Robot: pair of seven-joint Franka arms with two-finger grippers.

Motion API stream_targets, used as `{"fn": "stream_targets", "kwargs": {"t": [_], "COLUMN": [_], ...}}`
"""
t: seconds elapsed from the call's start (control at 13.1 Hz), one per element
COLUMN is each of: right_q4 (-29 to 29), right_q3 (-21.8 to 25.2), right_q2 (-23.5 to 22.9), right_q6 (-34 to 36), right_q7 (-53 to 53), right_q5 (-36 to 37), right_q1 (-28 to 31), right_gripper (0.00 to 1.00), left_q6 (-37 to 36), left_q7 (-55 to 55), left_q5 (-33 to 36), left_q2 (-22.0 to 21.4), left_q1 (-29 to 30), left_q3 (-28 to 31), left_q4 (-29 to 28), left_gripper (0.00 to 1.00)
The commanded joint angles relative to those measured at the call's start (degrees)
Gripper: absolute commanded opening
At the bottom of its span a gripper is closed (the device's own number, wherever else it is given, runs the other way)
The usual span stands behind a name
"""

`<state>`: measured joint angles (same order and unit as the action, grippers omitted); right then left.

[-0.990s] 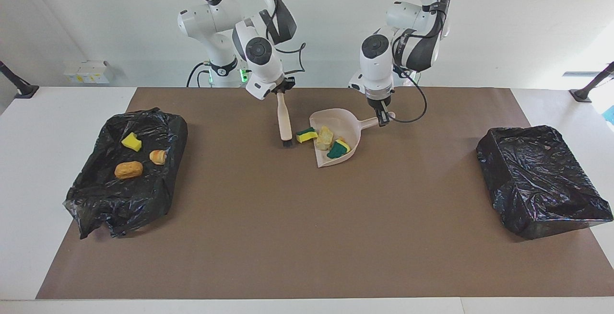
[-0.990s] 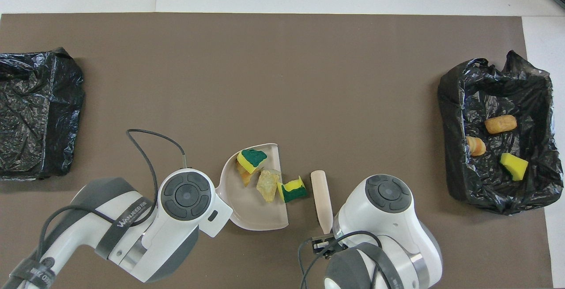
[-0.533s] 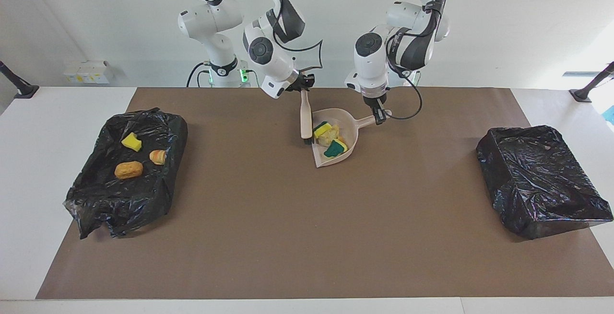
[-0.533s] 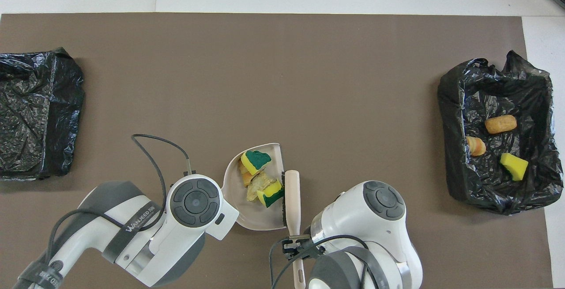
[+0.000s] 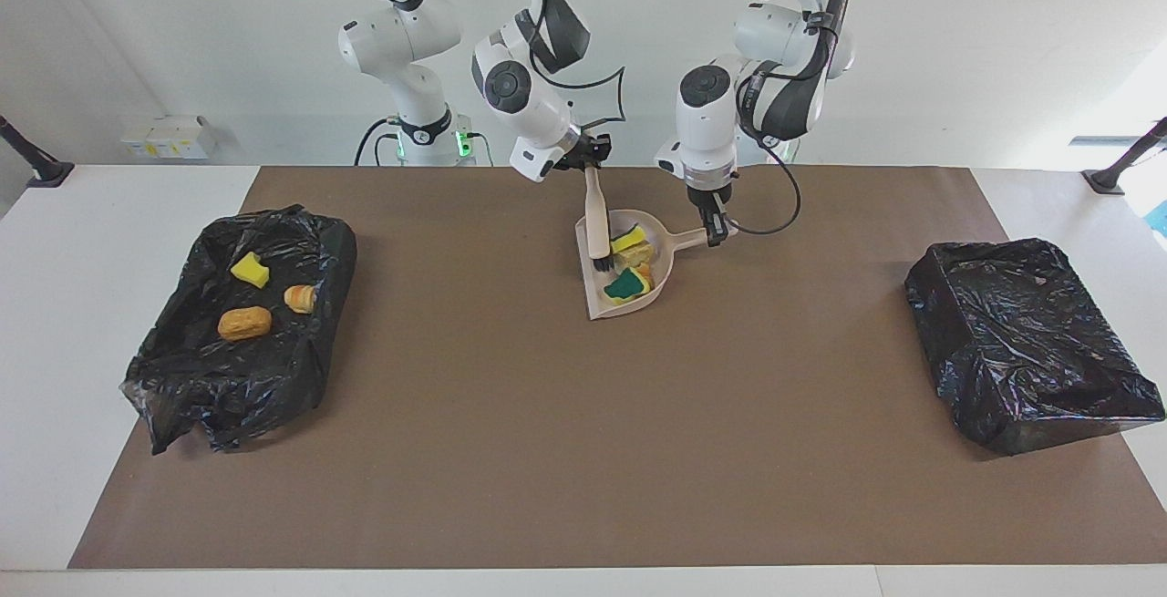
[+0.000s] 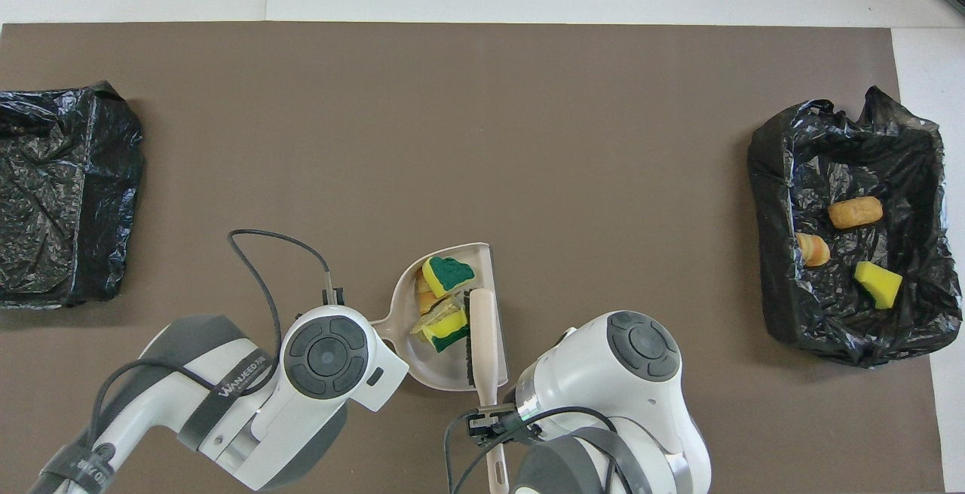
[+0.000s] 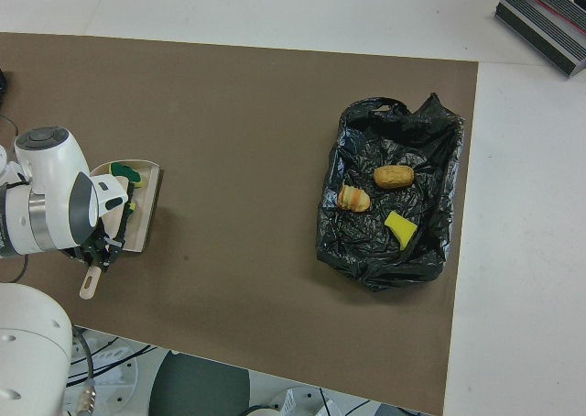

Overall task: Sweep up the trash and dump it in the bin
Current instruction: 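Brush the last sponge pieces deeper into the dustpan with the right gripper, then carry the loaded dustpan with the left gripper over the black bag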

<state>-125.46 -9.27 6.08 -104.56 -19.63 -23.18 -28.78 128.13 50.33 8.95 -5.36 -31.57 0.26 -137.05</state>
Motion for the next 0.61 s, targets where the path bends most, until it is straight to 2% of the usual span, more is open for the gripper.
{"fn": "stream_targets", "kwargs": {"t": [0.0, 0.53], "right_q4": [5.30, 7.94], "right_q3": [-0.22, 0.39], "right_q2": [-2.47, -1.69], "right_q6": [5.05, 10.32], "right_q7": [-1.11, -2.24], "right_q5": [4.97, 9.81], "right_q1": [0.57, 1.27], "right_gripper": [0.00, 0.00], "left_q6": [1.59, 1.24], "left_q7": [4.41, 7.49], "left_q5": [-3.39, -4.81], "left_q2": [0.00, -0.09], "left_q1": [2.65, 5.46], "left_q3": [-0.08, -0.08], "left_q4": [-0.23, 0.47], "left_gripper": [0.00, 0.00]}}
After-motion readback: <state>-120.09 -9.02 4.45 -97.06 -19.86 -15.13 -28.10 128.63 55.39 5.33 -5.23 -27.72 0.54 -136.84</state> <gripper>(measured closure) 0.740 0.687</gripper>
